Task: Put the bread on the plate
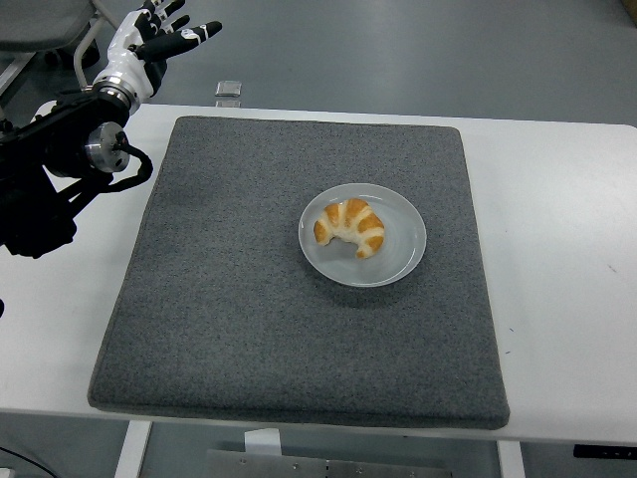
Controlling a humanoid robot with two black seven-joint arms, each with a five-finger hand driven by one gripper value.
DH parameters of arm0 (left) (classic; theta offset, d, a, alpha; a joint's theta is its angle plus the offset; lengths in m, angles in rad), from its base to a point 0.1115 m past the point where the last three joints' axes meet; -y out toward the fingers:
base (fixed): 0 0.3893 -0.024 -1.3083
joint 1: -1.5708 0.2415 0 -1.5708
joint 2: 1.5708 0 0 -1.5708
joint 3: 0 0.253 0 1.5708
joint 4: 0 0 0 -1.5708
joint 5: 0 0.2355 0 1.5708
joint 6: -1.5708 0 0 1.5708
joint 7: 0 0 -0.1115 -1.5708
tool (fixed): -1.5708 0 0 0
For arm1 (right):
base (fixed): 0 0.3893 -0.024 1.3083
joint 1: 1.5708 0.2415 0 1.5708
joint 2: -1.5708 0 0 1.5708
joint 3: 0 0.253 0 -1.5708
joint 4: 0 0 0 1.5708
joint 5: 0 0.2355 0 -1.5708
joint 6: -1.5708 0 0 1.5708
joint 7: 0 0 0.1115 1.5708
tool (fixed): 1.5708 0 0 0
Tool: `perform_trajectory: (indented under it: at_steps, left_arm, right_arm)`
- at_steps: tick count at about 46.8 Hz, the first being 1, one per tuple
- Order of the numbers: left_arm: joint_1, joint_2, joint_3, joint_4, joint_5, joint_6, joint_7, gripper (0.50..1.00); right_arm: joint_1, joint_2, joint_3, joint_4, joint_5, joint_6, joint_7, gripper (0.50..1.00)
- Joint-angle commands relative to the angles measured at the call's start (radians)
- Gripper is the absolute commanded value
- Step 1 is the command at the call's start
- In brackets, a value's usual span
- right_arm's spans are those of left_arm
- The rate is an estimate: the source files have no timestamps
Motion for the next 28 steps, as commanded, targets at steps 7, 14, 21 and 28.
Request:
perform_trajectory:
  at_steps: [7, 14, 21, 28]
  left_arm:
    - [0.023, 0.03, -0.003, 0.058, -0.073, -0.066, 0.021, 1.0]
    - [0.03, 0.031, -0.006, 0.122, -0.167, -0.131, 0.021, 1.0]
    - [0.042, 0.03, -0.073, 0.165, -0.199, -0.217, 0.018, 1.0]
    - [0.059, 0.025, -0.166, 0.176, -0.214, -0.262, 0.016, 1.0]
  right_arm:
    - [0.0, 0.0, 0.0, 0.0, 0.0, -0.001, 0.0, 0.93]
    - [0.0, 0.0, 0.0, 0.0, 0.0, 0.001, 0.0, 0.932]
    - [0.0, 0.0, 0.0, 0.0, 0.0, 0.001, 0.0, 0.932]
    - [0.0, 0.0, 0.0, 0.0, 0.0, -0.001, 0.0, 0.932]
